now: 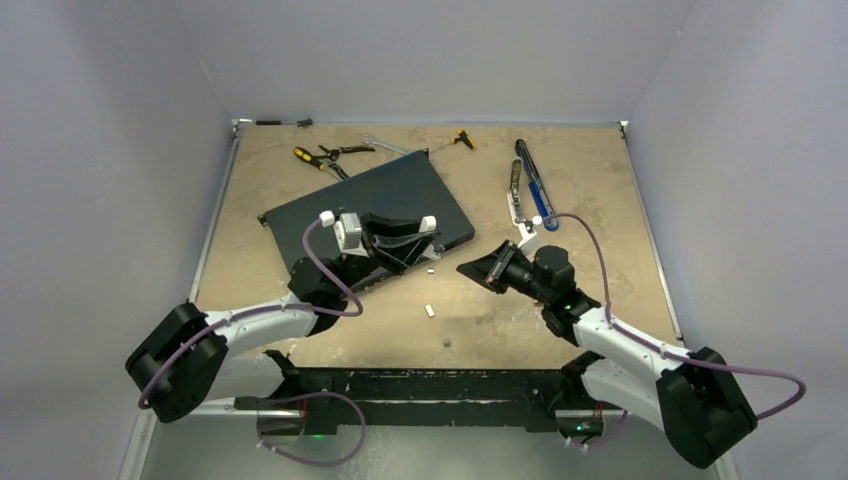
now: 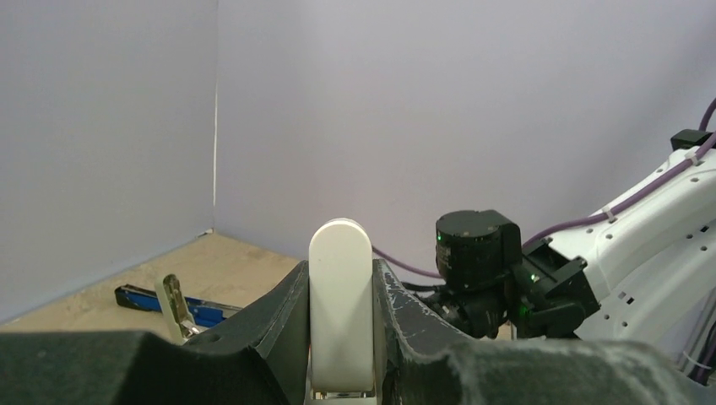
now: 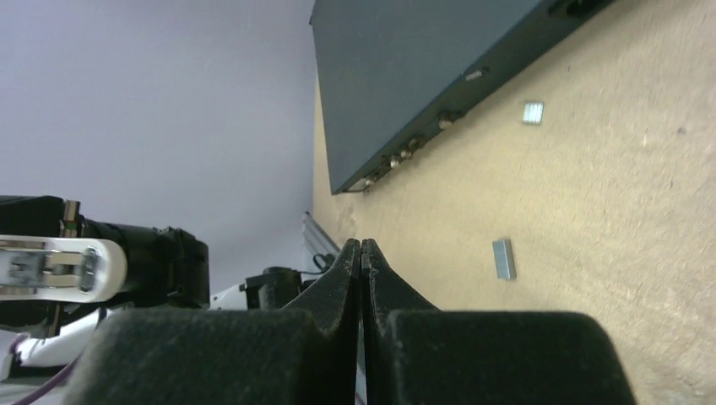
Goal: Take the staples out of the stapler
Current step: Unload the staple at the center of the board.
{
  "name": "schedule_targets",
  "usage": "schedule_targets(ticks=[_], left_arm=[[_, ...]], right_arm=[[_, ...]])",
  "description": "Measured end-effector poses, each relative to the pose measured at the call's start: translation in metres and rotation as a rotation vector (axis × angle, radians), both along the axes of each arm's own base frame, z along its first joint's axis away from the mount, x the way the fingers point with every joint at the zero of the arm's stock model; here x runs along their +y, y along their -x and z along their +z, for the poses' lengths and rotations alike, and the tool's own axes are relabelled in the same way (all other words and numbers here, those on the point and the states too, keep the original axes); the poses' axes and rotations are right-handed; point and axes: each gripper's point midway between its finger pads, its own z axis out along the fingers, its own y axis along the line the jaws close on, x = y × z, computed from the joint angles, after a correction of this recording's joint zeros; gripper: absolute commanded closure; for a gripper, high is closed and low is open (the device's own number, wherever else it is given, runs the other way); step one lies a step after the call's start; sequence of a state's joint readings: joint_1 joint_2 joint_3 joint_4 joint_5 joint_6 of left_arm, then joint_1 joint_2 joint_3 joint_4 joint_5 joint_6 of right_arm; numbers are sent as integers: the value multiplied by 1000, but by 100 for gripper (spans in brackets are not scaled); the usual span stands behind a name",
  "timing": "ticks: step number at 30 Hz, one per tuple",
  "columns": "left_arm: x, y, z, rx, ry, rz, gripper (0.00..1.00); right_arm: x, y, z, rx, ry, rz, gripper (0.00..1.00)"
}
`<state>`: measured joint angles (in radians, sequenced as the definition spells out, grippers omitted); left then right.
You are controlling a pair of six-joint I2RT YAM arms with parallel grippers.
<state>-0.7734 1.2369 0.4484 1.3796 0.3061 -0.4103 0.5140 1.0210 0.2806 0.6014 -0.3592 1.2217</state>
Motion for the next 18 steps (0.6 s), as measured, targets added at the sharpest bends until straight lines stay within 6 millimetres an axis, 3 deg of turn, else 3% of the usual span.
schedule_targets(ticks=[5, 12, 18], left_arm=[[5, 3, -11, 11, -40, 16, 100], [10, 5, -43, 82, -127, 33, 100], [14, 7, -47, 93, -156, 42, 100]], right_arm=[[-6, -11, 13, -79, 83, -30, 98], [-21, -11, 0, -96, 222, -55, 87], [-27, -18, 6, -159, 336, -40, 77]])
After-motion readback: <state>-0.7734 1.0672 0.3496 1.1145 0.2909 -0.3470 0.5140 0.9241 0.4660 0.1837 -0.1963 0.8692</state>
